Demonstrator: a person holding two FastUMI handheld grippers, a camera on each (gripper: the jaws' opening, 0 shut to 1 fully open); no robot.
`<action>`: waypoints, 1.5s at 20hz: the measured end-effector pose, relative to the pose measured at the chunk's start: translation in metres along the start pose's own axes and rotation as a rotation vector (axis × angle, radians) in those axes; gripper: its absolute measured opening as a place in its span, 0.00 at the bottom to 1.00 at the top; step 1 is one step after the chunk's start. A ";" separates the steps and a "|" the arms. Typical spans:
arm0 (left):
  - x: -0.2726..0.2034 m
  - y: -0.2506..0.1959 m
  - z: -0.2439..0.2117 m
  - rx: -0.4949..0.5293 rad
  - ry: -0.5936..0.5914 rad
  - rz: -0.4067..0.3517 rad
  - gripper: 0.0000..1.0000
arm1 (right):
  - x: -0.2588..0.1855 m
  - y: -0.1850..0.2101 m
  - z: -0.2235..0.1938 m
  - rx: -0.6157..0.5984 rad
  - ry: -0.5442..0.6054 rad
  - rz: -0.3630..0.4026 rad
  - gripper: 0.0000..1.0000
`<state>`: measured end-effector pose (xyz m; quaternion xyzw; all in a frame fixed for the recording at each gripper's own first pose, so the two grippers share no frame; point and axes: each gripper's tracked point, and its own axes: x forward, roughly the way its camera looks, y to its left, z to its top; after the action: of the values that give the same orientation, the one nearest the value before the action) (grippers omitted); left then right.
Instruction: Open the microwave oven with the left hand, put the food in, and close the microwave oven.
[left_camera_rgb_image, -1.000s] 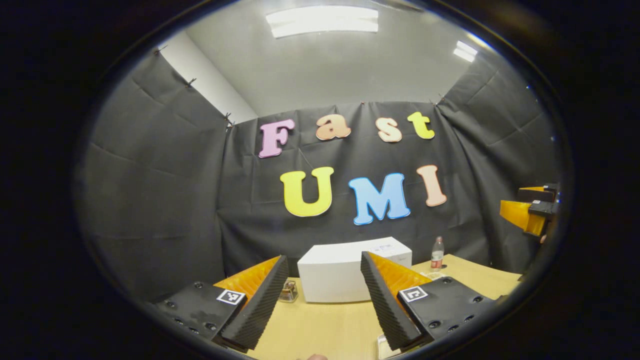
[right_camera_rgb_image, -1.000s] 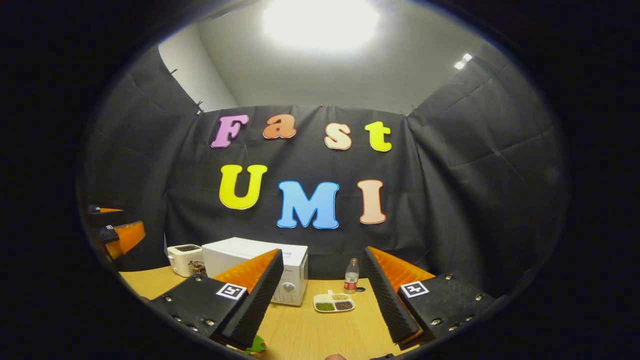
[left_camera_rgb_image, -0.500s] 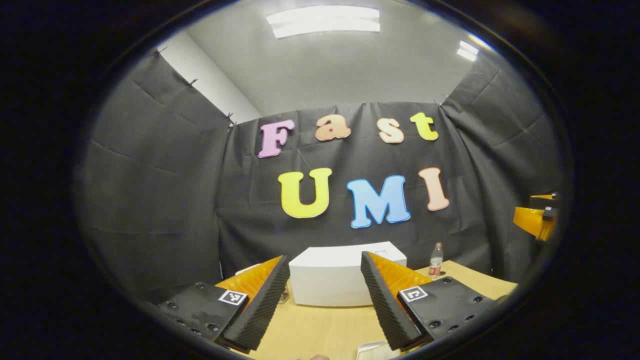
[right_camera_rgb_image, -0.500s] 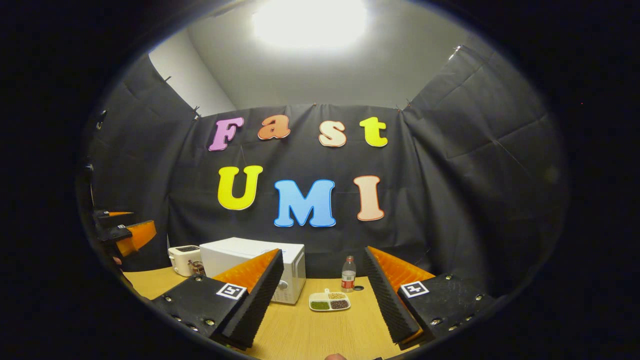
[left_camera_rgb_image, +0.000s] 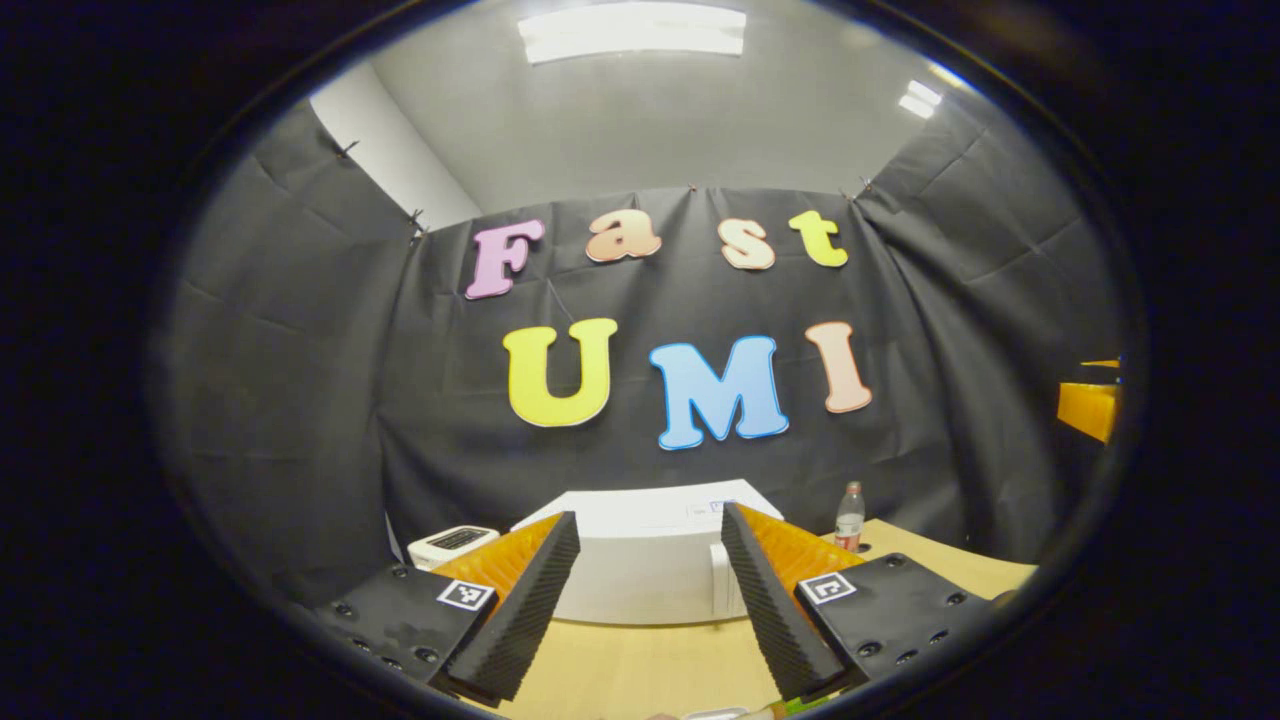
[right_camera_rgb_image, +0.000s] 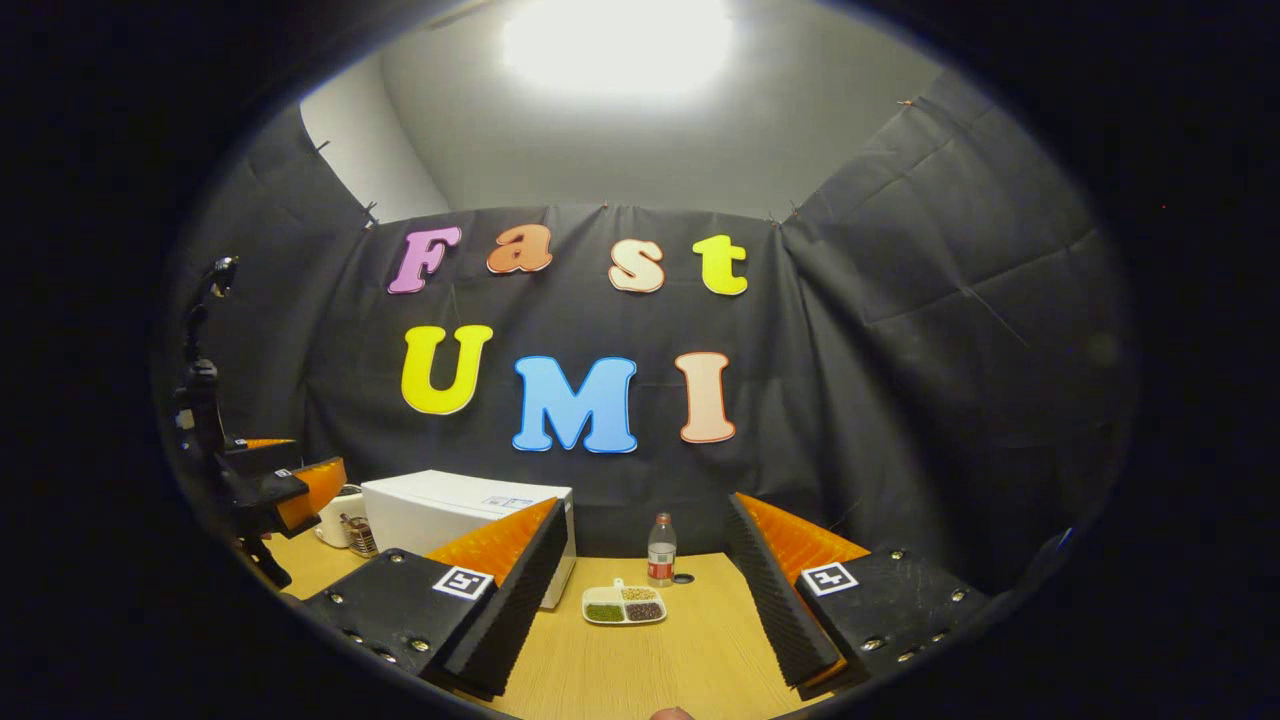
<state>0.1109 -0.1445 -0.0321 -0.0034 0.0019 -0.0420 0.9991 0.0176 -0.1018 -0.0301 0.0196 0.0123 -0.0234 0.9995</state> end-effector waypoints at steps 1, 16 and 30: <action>0.011 -0.003 -0.003 -0.002 -0.001 -0.012 0.95 | 0.002 0.000 0.001 -0.003 -0.001 -0.010 0.96; 0.162 -0.060 -0.112 -0.015 0.112 -0.181 0.91 | 0.040 0.011 -0.020 -0.088 0.081 -0.133 0.96; 0.225 -0.109 -0.228 -0.011 0.319 -0.246 0.92 | 0.026 -0.008 -0.029 -0.137 0.154 -0.269 0.96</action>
<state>0.3253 -0.2733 -0.2599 -0.0022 0.1602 -0.1637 0.9734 0.0421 -0.1097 -0.0596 -0.0489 0.0931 -0.1547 0.9824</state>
